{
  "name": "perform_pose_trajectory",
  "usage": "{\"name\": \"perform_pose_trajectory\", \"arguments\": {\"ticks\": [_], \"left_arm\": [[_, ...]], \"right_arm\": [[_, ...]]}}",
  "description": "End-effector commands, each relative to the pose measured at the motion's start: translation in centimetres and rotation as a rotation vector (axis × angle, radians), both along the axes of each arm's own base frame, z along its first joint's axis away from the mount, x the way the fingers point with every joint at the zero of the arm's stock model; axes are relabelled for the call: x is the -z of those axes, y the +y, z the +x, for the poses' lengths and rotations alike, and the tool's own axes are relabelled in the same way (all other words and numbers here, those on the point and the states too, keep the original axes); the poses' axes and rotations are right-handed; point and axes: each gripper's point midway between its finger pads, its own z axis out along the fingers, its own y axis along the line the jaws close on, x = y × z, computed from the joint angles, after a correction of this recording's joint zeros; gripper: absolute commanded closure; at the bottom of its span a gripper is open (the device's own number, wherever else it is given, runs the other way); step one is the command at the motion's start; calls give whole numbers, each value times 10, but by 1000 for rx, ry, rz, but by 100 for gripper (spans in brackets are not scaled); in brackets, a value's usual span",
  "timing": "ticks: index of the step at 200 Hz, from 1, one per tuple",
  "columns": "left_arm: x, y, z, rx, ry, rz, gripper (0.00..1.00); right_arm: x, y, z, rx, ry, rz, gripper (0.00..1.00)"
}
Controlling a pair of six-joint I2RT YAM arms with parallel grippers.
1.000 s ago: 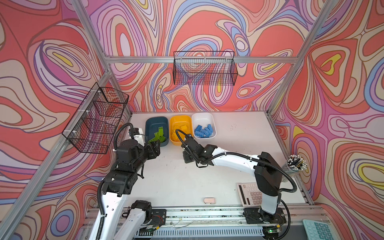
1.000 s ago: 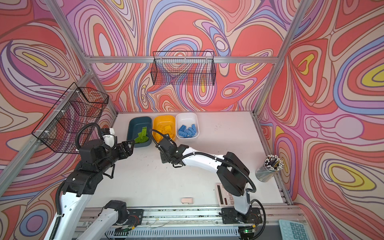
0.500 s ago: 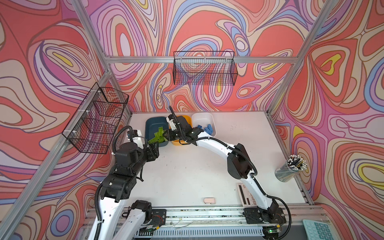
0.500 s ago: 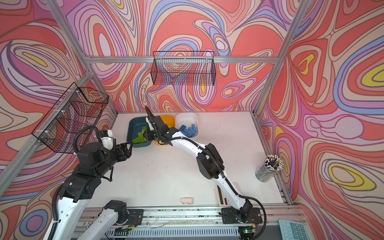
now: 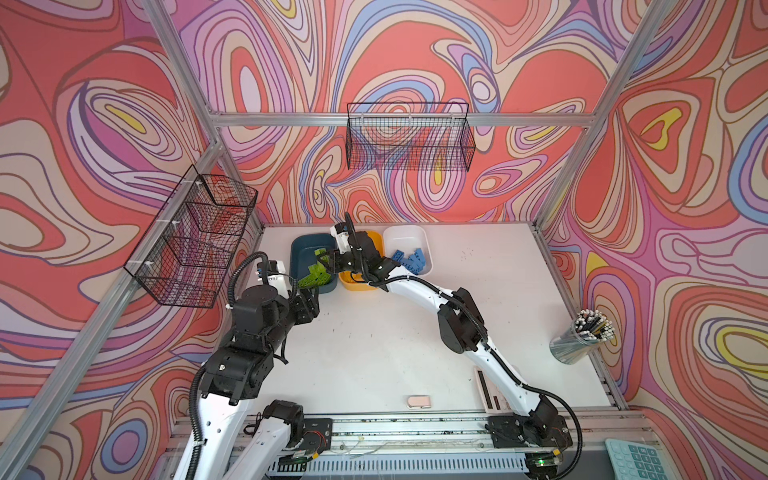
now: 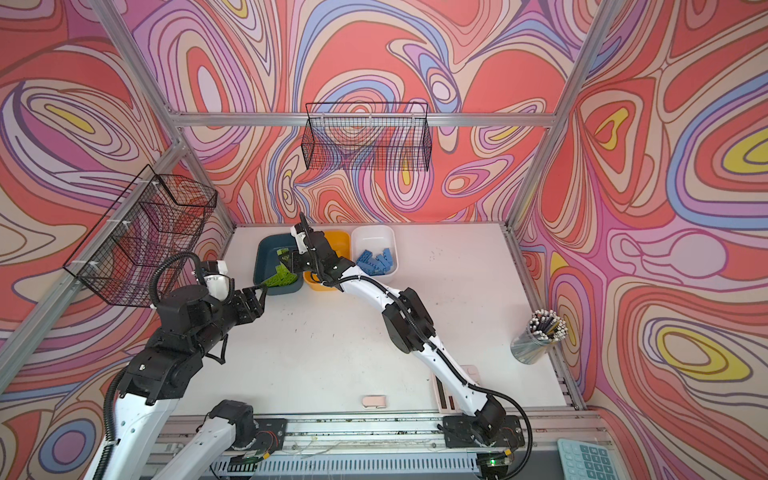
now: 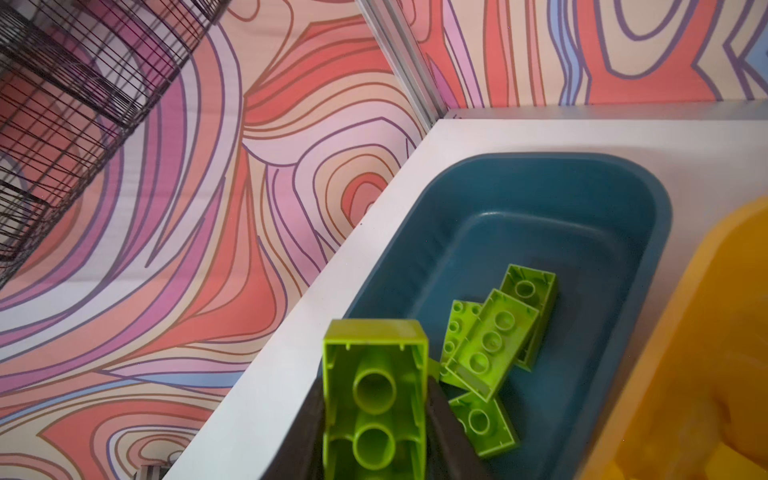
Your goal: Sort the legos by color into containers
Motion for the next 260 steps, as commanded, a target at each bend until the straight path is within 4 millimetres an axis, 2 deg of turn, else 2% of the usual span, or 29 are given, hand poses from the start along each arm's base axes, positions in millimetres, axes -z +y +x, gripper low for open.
{"name": "perform_pose_trajectory", "arguments": {"ticks": [1,14,30,46,89,111,130,136,140,161,163,172,184,186,197,199,211,218,222,226,235,241,245,260], "left_arm": [[-7,1,-2,1,-9,14,29],[-6,0,-2,3,-7,14,28],[-6,0,-2,4,-7,14,28],[-5,-1,-1,5,-4,13,28],[-2,-1,1,2,6,15,28],[1,1,3,-13,14,23,28],[2,6,4,-34,10,35,28],[3,7,5,-39,8,39,28],[4,8,5,-45,7,41,28],[7,10,7,-57,0,55,27],[7,10,7,-57,0,57,27],[10,12,9,-66,-1,64,26],[14,15,11,-86,10,78,23],[15,16,12,-90,12,81,23],[20,20,14,-115,27,95,20],[21,21,14,-121,32,99,19],[26,28,16,-159,53,118,17],[28,31,17,-179,60,125,15],[31,33,18,-191,68,133,14],[33,35,19,-205,73,139,10],[37,39,20,-231,86,147,8],[40,41,21,-245,93,146,0],[44,41,22,-252,99,144,0],[59,38,29,-246,126,139,0]], "right_arm": [[-4,4,10,39,-27,58,78],[-1,4,11,43,-31,59,71],[3,4,11,43,-33,54,45],[3,3,12,48,-40,47,33],[-6,-4,11,62,-83,28,23],[-24,-12,9,75,-133,15,19],[-45,-27,9,111,-186,-7,16],[-43,-34,9,129,-189,-29,15],[-52,-40,9,145,-204,-29,14],[-65,-83,7,268,-268,-110,2],[-70,-87,6,282,-284,-111,2],[-71,-110,1,338,-330,-146,2],[-85,-144,-10,420,-405,-170,2],[-92,-149,-12,435,-422,-165,2],[-94,-180,-22,501,-471,-214,2],[-101,-185,-23,514,-485,-213,2],[-106,-217,-34,582,-531,-270,2],[-105,-235,-40,616,-550,-307,2],[-114,-248,-46,638,-570,-307,2],[-115,-259,-50,656,-582,-314,2],[-114,-287,-60,711,-602,-326,2],[-111,-306,-66,758,-615,-333,2],[-113,-320,-70,794,-626,-336,2],[-98,-368,-81,914,-613,-393,2]]}}
